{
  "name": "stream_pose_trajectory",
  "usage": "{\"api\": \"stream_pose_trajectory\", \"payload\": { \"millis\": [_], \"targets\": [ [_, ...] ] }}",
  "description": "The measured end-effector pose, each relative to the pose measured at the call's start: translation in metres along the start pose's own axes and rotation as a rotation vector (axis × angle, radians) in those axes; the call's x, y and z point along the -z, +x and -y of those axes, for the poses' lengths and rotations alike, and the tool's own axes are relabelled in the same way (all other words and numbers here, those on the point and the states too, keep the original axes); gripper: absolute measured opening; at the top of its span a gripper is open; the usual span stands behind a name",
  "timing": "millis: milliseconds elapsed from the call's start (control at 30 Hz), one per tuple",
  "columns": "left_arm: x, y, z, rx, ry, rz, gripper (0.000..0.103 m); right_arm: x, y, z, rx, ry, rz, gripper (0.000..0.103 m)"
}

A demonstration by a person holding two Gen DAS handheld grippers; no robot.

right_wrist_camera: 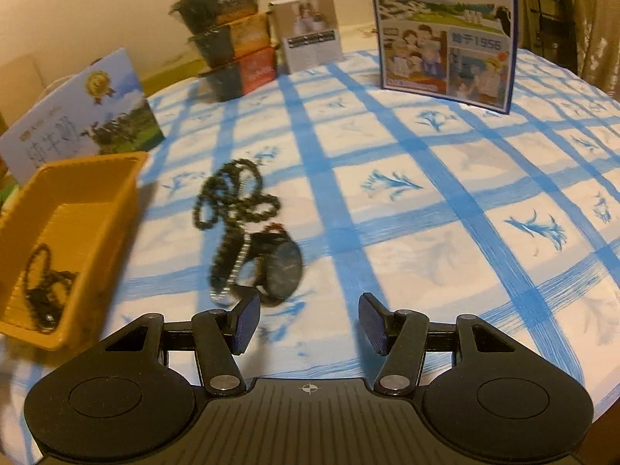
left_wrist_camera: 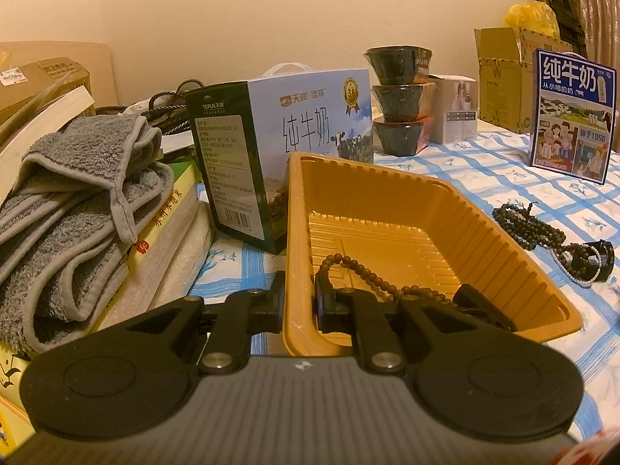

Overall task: Organize jewelry
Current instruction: 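Move the open right tool back to the jewelry pile, then grasp the black wristwatch by its strap with the right tool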

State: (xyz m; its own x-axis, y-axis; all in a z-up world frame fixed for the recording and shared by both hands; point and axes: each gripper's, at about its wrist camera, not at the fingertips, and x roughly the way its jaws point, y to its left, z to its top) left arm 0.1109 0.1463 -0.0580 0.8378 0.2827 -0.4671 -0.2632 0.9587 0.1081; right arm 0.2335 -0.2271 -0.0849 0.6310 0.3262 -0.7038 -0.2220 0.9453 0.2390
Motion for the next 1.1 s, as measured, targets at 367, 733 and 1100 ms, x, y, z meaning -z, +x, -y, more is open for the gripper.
{"api": "stream_pose_trajectory", "payload": {
  "millis": [367, 733, 1100],
  "targets": [
    [0.0, 0.001, -0.001, 0.0, 0.004, -0.001, 0.013, -0.005, 0.019, -0.003, -0.045, -0.02, 0.064, 0.057],
    [0.001, 0.002, -0.002, 0.001, 0.008, -0.002, 0.013, -0.014, 0.038, -0.022, 0.028, -0.043, 0.053, 0.031],
    [0.001, 0.002, -0.001, 0.001, 0.009, -0.002, 0.013, -0.011, 0.039, -0.027, 0.099, -0.103, 0.05, 0.01]
  ]
}}
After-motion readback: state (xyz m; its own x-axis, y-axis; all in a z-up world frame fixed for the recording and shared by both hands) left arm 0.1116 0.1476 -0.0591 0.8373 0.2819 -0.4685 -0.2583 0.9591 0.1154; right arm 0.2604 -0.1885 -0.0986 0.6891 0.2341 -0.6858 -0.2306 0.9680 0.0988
